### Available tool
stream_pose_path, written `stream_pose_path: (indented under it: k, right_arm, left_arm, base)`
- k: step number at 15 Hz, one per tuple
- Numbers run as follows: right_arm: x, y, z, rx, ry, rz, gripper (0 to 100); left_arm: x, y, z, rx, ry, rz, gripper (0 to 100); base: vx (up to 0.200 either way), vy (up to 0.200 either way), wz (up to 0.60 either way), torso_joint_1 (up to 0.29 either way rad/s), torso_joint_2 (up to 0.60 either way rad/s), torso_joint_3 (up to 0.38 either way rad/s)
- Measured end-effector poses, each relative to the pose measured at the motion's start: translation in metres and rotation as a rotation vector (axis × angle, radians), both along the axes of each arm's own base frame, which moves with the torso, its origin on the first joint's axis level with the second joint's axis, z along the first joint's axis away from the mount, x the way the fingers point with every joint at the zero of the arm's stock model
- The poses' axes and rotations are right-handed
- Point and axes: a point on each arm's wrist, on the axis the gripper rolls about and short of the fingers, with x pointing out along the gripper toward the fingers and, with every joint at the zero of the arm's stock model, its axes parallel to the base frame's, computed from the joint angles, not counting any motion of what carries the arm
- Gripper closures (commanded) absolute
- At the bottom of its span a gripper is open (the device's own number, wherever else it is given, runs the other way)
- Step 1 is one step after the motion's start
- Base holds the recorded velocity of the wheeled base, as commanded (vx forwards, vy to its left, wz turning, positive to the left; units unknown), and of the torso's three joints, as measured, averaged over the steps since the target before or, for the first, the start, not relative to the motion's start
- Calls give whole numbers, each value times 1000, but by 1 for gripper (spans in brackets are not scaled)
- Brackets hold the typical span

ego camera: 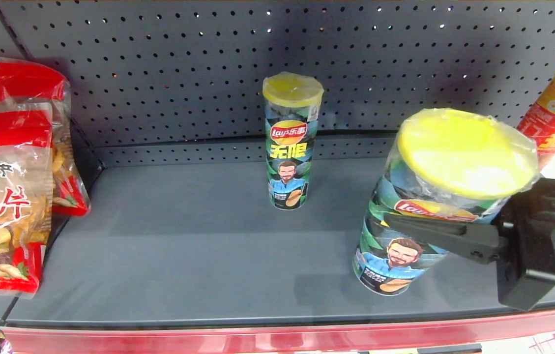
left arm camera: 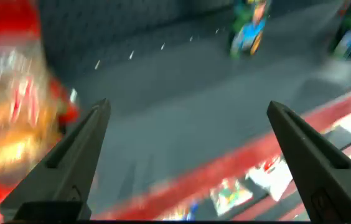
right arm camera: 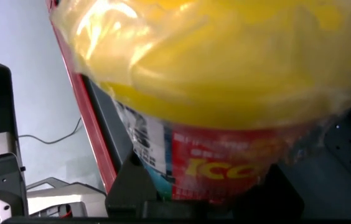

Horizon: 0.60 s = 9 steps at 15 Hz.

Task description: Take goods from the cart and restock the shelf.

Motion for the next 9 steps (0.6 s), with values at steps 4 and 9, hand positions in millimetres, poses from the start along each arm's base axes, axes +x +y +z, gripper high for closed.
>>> stream_pose_path:
  k: [4,9]
  right_arm:
    - [1,1,0,2,2,-3,100]
    - [6,-4,4,14,-1,-34,100]
  left_arm:
    - [83,-23,54,4,-87,-132,0]
    - [174,-72,41,78,-60,-481,0]
  base:
    - [0,0,0,0,0,0]
    - [0,0,0,0,0,0]
